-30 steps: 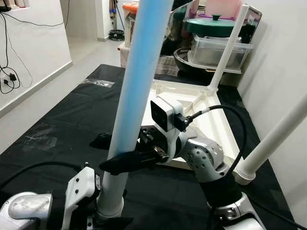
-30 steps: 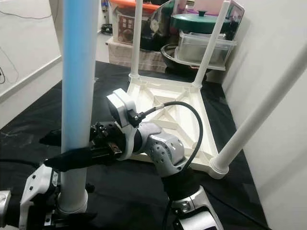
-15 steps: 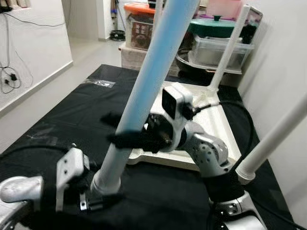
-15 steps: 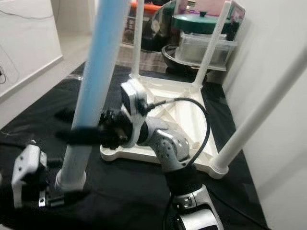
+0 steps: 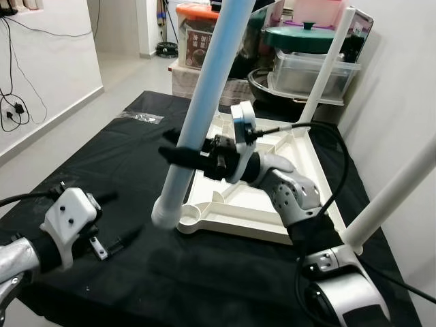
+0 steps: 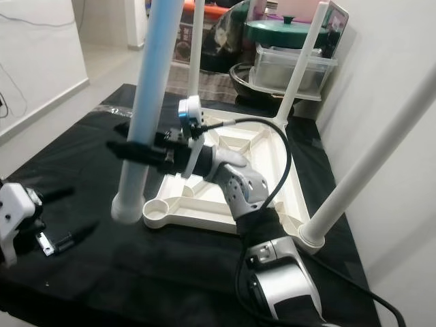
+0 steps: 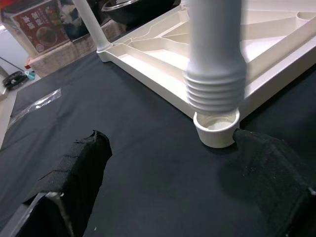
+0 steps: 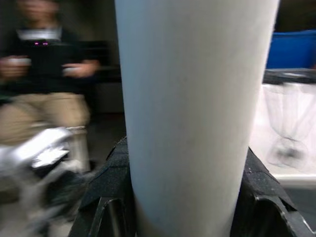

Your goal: Building children table

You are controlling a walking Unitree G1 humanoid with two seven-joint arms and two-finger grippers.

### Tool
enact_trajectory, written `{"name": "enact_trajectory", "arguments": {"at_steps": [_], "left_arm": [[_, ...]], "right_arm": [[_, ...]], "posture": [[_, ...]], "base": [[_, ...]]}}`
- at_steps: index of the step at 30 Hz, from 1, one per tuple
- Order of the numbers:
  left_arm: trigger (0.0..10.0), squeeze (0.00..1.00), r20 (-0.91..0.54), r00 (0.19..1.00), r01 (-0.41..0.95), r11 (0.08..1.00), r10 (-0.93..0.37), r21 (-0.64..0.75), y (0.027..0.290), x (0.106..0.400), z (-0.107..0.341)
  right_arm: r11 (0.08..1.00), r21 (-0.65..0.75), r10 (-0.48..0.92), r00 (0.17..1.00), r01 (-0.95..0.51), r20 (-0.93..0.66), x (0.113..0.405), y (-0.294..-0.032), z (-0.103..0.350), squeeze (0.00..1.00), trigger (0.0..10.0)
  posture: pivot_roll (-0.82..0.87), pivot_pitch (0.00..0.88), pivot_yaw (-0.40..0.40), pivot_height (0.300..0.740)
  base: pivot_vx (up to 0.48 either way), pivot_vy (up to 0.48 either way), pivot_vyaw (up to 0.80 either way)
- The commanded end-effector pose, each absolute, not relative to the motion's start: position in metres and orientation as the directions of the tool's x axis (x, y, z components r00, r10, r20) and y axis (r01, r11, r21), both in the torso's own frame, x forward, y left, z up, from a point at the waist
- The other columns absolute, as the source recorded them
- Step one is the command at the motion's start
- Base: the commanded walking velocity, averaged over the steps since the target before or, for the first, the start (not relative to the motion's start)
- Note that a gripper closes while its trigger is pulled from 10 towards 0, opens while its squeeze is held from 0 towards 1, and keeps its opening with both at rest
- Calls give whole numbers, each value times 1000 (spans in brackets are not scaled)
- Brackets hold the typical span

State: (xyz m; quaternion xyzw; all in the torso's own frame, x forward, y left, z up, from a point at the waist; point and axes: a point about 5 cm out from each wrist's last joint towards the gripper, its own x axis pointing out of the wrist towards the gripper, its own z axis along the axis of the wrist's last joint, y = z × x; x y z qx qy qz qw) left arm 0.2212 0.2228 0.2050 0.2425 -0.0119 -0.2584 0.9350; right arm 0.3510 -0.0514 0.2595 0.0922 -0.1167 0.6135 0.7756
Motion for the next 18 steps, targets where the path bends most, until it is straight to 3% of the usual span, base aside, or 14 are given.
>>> {"name": "enact_trajectory", "arguments": {"at_steps": [1,10,18], "left_arm": [[10000,0,-108,882,457,776,-459,435,214,223,191],[10000,0,-129,895,443,823,-426,355,180,220,159],[10000,0,-147,904,428,830,-402,359,173,220,149]], "right_arm": [[362,-4,893,345,-932,289,362,-53,260,0,0],[554,-85,822,528,-828,213,375,-51,245,0,0],[524,-167,849,497,-835,176,370,-44,234,0,0]], "posture": [[144,0,-106,740],[138,0,-95,740],[141,0,-91,740]], "base": [[0,0,0],[0,0,0],[0,0,0]]}}
